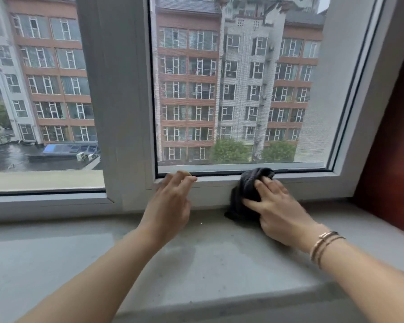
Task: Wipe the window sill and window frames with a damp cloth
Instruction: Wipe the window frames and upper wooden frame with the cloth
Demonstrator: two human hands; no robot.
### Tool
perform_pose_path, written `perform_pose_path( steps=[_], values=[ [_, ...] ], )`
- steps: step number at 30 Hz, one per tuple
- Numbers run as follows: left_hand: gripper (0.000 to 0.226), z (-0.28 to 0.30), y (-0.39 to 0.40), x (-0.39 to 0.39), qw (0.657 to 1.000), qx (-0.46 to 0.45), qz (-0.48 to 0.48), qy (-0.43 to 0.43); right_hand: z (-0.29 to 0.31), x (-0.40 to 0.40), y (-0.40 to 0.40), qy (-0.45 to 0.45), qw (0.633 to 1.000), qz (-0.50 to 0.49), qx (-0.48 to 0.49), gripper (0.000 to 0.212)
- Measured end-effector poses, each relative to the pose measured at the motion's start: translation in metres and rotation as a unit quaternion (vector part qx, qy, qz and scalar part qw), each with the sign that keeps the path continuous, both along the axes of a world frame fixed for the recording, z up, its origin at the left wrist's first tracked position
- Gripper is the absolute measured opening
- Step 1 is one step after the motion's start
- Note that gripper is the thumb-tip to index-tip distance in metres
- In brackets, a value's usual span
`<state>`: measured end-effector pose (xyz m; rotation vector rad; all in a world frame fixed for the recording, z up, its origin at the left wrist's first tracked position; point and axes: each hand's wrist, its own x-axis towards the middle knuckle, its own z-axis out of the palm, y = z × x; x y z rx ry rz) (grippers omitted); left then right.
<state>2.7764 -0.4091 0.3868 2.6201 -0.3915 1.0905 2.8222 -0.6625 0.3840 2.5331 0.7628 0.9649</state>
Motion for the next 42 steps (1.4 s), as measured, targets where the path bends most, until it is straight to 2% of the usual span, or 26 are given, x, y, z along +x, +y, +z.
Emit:
perform_pose_path(
  steps=[5,9,16,19,21,24,27,30,34,39,42],
  values=[
    [0.051,-0.004,-0.006,0.006,1.000,0.001,0.013,-0.009,-0.008,0.007,0.051,0.010,0.996,0.088,-0.020,0.060],
    [0.052,-0.014,-0.014,0.008,0.998,-0.024,0.037,-0.038,-0.004,0.014,0.030,-0.010,0.994,0.104,-0.028,0.063],
    [0.045,-0.016,-0.022,0.008,0.995,-0.061,0.054,-0.051,-0.004,0.026,-0.098,-0.006,0.997,-0.071,-0.019,0.062],
    [0.040,-0.014,-0.023,0.005,0.994,-0.074,0.059,-0.050,-0.004,0.021,-0.107,0.028,0.994,-0.101,-0.009,0.063],
    [0.036,-0.013,-0.024,0.003,0.993,-0.080,0.068,-0.049,-0.012,0.014,-0.088,0.039,0.996,-0.079,0.031,0.065],
    [0.033,-0.013,-0.023,0.000,0.993,-0.073,0.084,-0.049,-0.018,0.005,-0.030,0.070,0.991,0.006,0.116,0.067],
    [0.031,-0.011,-0.023,-0.003,0.993,-0.062,0.094,-0.047,-0.012,-0.007,0.030,0.115,0.981,0.083,0.133,0.067],
    [0.027,-0.008,-0.024,-0.006,0.991,-0.053,0.115,-0.043,-0.013,-0.009,0.034,0.077,0.986,0.102,0.106,0.067],
    [0.024,-0.007,-0.024,-0.010,0.990,-0.051,0.127,-0.046,-0.012,-0.002,-0.010,0.089,0.989,0.060,0.104,0.068],
    [0.024,-0.008,-0.026,-0.012,0.988,-0.052,0.133,-0.054,-0.007,0.009,-0.091,0.141,0.974,-0.091,0.149,0.074],
    [0.024,-0.008,-0.026,-0.012,0.989,-0.049,0.132,-0.054,0.001,0.007,-0.099,0.178,0.953,-0.115,0.216,0.063]
  ],
)
